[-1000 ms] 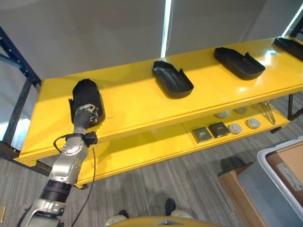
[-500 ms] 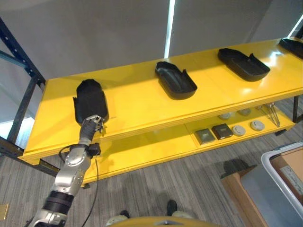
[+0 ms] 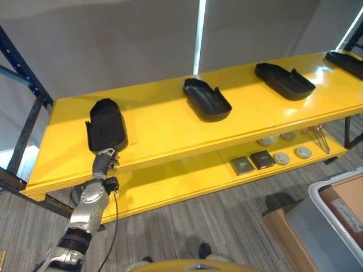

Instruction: Move parts from the plastic box to the shelf.

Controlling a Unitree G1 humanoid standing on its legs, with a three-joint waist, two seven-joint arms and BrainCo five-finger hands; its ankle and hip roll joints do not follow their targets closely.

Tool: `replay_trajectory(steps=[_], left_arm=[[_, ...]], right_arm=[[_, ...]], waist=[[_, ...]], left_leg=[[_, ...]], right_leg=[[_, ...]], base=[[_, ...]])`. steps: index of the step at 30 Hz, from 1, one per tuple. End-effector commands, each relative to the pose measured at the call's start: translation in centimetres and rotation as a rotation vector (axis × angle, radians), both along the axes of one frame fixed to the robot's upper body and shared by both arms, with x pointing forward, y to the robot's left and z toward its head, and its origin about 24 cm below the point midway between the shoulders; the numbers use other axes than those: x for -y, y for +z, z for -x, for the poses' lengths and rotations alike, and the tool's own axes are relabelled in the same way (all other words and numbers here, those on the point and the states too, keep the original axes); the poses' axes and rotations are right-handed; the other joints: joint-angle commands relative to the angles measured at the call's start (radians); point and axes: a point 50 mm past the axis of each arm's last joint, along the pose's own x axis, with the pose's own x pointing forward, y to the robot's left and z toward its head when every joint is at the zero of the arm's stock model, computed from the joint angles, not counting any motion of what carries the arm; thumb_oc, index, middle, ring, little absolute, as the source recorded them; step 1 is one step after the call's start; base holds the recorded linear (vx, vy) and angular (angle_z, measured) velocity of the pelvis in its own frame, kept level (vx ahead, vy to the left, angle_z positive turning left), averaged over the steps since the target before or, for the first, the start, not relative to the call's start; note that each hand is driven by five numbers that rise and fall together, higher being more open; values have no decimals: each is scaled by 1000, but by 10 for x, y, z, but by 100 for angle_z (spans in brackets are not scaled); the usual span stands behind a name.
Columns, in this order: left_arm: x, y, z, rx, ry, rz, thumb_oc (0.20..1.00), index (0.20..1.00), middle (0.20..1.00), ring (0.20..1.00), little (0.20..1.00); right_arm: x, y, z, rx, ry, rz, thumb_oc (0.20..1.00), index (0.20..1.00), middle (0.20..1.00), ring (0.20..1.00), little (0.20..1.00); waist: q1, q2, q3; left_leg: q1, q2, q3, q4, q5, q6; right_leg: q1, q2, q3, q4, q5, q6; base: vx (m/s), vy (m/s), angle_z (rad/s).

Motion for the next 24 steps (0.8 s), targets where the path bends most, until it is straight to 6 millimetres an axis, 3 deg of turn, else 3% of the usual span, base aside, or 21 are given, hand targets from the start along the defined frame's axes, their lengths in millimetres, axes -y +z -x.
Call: replay_trajectory(steps=[1, 6, 24], left_arm=[[0, 22, -23, 105, 33, -20, 200, 200, 200, 200, 200], [-2, 16, -24, 90, 65, -37, 200, 200, 200, 200, 200], [-26, 29, -45, 92, 166, -107, 200, 200, 200, 200, 200]], right_arm=[[6, 1, 0, -28, 36, 37, 1000, 1000, 1000, 1000, 1000], [6, 1, 0, -30, 49, 39, 1000, 1000, 1000, 1000, 1000], [13, 4, -6, -38, 97, 48, 1000, 1000, 1000, 1000, 1000]], waist=[[-11, -31, 30], [-18, -34, 33], [-53, -38, 33]], left_leg=[[-32, 4, -3, 37, -65, 19], [-33, 5, 1, 40, -65, 19], [-28, 7, 10, 44, -66, 18]], right_leg=[[31, -64, 19, 7, -95, 72], [27, -62, 23, 10, -96, 71], [22, -57, 44, 20, -104, 73]], base=[[0, 0, 0], [0, 0, 0], [0, 0, 0]])
